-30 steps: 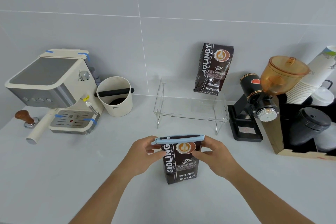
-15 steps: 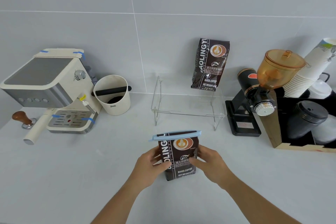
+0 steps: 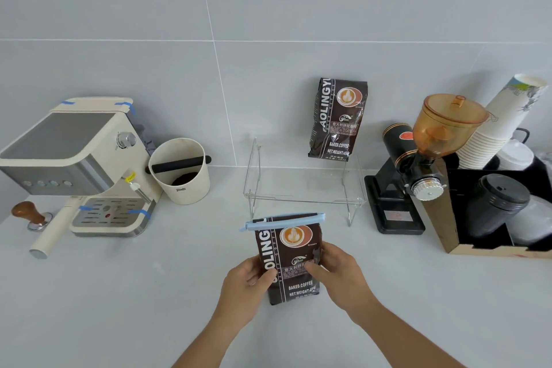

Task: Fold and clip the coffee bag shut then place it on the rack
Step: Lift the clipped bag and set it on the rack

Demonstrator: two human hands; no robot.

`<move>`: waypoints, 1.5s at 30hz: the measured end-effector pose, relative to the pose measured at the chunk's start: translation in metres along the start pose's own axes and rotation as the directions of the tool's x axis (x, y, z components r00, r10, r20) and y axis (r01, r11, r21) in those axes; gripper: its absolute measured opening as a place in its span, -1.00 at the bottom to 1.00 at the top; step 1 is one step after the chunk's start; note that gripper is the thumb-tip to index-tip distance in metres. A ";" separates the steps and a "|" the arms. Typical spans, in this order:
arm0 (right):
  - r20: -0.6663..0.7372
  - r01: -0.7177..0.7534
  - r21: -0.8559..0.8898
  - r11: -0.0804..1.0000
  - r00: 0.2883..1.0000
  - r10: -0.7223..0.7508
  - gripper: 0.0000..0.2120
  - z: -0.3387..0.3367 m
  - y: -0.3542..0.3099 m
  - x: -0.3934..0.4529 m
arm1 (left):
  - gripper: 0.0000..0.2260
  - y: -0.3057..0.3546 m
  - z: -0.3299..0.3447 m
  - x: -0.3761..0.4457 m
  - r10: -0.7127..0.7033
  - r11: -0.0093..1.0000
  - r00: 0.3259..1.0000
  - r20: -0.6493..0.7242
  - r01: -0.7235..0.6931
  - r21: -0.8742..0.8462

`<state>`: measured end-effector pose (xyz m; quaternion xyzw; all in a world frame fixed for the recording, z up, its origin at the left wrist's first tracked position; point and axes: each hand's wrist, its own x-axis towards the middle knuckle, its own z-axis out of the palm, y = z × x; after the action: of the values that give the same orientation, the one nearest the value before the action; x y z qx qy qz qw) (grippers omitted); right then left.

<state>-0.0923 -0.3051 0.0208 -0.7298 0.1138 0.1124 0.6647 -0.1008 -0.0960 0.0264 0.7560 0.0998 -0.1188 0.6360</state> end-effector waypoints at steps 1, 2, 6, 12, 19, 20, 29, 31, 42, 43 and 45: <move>-0.006 0.006 0.002 1.000 1.000 -0.006 -0.59 0.000 -0.005 0.001 | -0.76 0.004 -0.001 0.001 0.011 1.000 1.000 -0.007 -0.011 -0.008; -0.008 0.019 0.002 1.000 1.000 -0.019 -0.59 0.000 -0.011 0.002 | -0.76 0.008 -0.002 0.001 0.021 1.000 1.000 -0.018 -0.022 -0.018; -0.003 0.081 -0.006 0.997 0.997 -0.081 -0.64 0.001 -0.041 0.005 | -0.78 0.034 -0.007 0.002 0.081 0.994 0.994 -0.070 -0.086 -0.073; 0.003 0.165 -0.002 0.986 0.986 -0.165 -0.74 0.003 -0.089 0.008 | -0.79 0.075 -0.020 0.005 0.176 0.975 0.977 -0.118 -0.190 -0.114; -0.002 0.245 0.039 0.969 0.969 -0.245 -0.79 0.000 -0.142 0.010 | -0.79 0.125 -0.031 0.011 0.296 0.944 0.947 -0.121 -0.309 -0.116; -0.008 0.258 0.045 0.965 0.966 -0.258 -0.79 -0.001 -0.148 0.012 | -0.79 0.130 -0.032 0.013 0.309 0.938 0.943 -0.124 -0.324 -0.125; -0.102 0.373 0.087 0.924 0.926 -0.364 -0.80 -0.001 -0.189 0.026 | -0.80 0.172 -0.034 0.037 0.359 0.907 0.919 -0.163 -0.384 -0.170; -0.105 0.392 0.083 0.916 0.918 -0.383 -0.80 0.001 -0.196 0.032 | -0.81 0.181 -0.034 0.042 0.379 0.901 0.911 -0.165 -0.404 -0.158; -0.085 0.351 0.085 0.932 0.935 -0.345 -0.83 0.006 -0.220 0.078 | -0.81 0.213 -0.051 0.093 0.409 0.912 0.910 -0.069 -0.411 -0.009; -0.088 0.341 0.076 0.937 0.938 -0.334 -0.83 0.006 -0.221 0.085 | -0.79 0.214 -0.052 0.099 0.407 0.913 0.912 -0.051 -0.407 0.006; -0.094 0.317 0.069 0.946 0.946 -0.310 -0.84 0.007 -0.220 0.095 | -0.78 0.215 -0.052 0.112 0.394 0.919 0.919 -0.030 -0.394 0.020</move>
<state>0.0674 -0.2800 0.1978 -0.7142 0.0281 -0.0293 0.6988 0.0730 -0.0813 0.2021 0.7668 -0.0443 0.0236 0.6399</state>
